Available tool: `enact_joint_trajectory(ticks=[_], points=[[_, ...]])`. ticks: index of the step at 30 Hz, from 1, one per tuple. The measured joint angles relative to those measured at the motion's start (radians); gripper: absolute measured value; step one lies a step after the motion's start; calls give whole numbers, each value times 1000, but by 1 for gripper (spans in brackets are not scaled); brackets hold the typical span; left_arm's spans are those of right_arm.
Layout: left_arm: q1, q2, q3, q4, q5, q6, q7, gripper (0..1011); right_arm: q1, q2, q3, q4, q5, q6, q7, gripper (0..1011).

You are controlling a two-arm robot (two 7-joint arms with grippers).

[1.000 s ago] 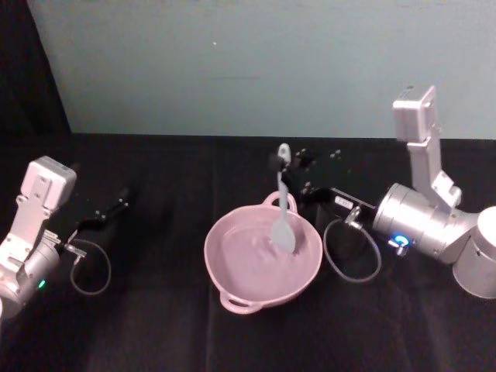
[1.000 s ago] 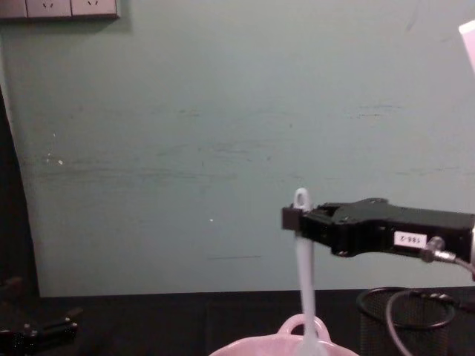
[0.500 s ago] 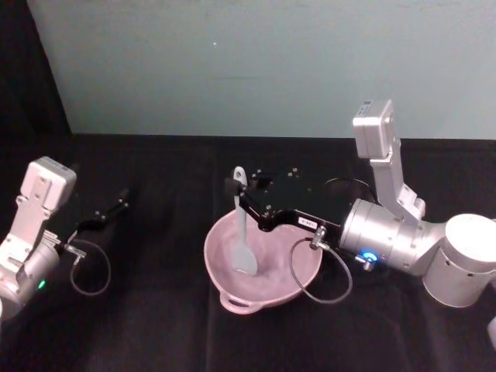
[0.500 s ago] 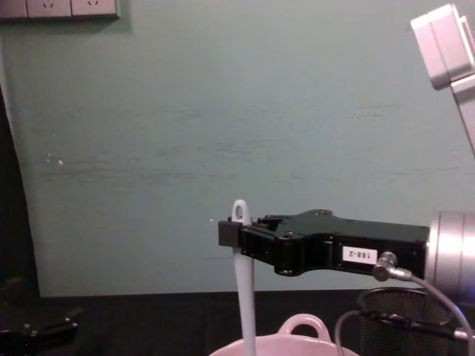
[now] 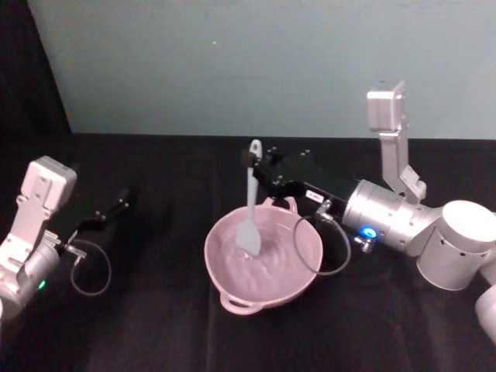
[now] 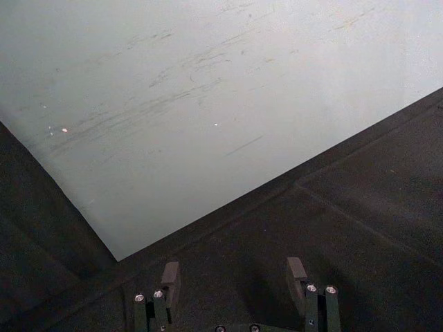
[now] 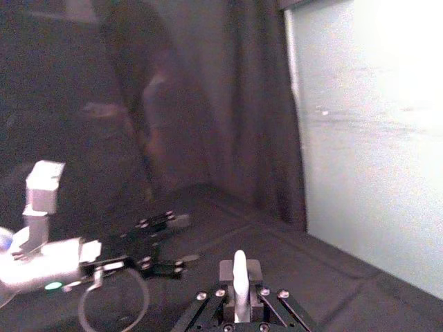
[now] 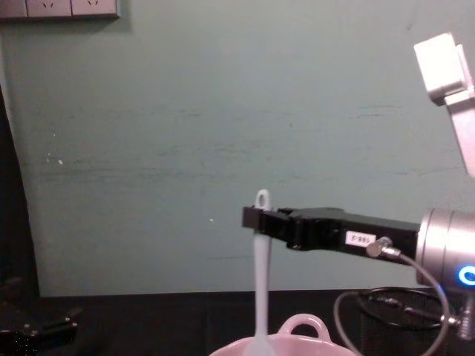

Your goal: Use the one hand to pick up the spoon and stir the clear water in the bowl.

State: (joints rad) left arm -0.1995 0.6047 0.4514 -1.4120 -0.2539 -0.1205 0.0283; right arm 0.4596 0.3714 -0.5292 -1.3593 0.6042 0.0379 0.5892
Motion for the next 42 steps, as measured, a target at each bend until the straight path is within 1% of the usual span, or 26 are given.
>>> enact_joint_trajectory(ticks=[6,9,10,13,16,20,23,25,31,35,38,41,42], points=[[0,0,0,0,0,0,0,1005,1,10,27,11,4,-7,-27,113],[0,0,0,0,0,0,0,1005,-3,24,37,4,-7,-8,-46,113],[0,0,0,0,0,0,0,1005,-3,24,37,4,-7,-8,-46,113],[0,0,0,0,0,0,0,1005,-9,40,42,-9,-22,-3,-54,113],[0,0,0,0,0,0,0,1005,-12,49,42,-24,-33,5,-56,113],[0,0,0,0,0,0,0,1005,-21,68,34,-61,-51,20,-54,113],[0,0,0,0,0,0,0,1005,-34,78,27,-92,-54,31,-44,113],[0,0,0,0,0,0,0,1005,-48,80,21,-116,-47,38,-33,113],[0,0,0,0,0,0,0,1005,-70,71,-1,-149,-19,44,-9,113],[0,0,0,0,0,0,0,1005,-68,63,-12,-150,-13,44,-5,113],[0,0,0,0,0,0,0,1005,-57,48,-21,-132,-2,42,-1,113],[0,0,0,0,0,0,0,1005,-47,36,-23,-110,7,39,0,113],[0,0,0,0,0,0,0,1005,-37,25,-23,-86,14,35,1,112]])
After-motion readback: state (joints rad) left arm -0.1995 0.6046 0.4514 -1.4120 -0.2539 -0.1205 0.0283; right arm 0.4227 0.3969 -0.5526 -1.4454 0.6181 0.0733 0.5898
